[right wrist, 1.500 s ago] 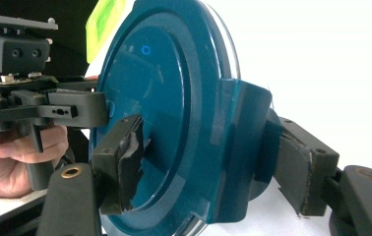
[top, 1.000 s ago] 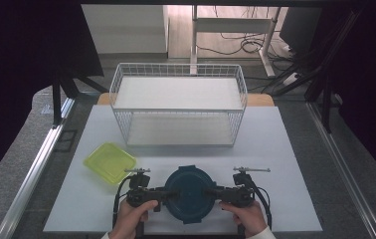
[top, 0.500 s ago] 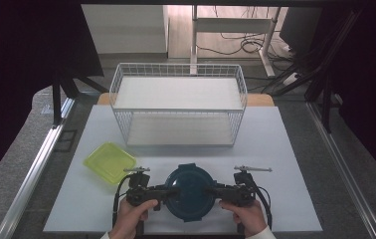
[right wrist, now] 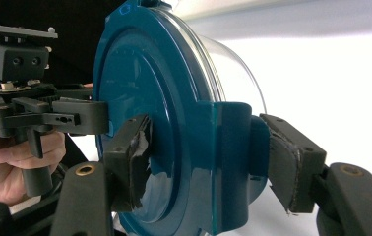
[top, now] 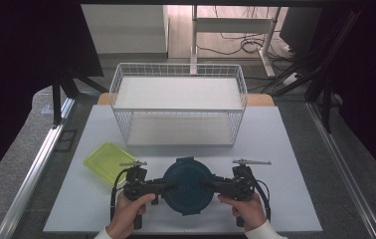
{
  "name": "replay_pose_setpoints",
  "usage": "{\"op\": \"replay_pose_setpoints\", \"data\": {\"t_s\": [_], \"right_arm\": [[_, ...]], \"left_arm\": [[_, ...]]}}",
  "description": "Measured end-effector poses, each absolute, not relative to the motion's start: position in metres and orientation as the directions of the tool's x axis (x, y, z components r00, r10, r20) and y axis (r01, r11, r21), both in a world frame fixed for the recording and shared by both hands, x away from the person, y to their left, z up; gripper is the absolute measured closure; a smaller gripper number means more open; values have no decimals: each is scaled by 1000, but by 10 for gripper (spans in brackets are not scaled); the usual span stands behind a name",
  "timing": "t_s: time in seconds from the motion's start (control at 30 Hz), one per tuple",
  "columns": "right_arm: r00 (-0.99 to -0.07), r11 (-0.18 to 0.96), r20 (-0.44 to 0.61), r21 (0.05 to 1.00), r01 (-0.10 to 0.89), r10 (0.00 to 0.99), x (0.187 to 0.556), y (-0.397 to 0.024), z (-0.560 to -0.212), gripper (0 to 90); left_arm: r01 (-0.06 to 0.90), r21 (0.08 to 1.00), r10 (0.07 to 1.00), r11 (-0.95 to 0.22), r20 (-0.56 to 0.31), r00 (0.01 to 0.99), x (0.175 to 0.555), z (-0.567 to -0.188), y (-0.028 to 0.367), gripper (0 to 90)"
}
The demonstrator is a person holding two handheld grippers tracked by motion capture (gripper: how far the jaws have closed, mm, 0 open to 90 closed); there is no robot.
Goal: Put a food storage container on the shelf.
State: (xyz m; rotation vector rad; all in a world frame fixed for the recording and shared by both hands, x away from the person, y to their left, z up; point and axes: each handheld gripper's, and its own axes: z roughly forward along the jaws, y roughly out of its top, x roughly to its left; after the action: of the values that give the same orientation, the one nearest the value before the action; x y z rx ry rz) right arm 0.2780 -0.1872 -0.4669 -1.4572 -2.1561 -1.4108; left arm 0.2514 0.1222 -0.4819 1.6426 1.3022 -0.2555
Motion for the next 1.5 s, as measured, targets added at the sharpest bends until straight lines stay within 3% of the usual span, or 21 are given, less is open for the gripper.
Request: {"op": "replay_pose_setpoints", "data": {"t_s": [1.5], "right_arm": [[-576,28,553,706,707,602,338,-170,-380,387]], "left_arm": [[742,667,637,65,-600,484,317,-384,142,361]]}}
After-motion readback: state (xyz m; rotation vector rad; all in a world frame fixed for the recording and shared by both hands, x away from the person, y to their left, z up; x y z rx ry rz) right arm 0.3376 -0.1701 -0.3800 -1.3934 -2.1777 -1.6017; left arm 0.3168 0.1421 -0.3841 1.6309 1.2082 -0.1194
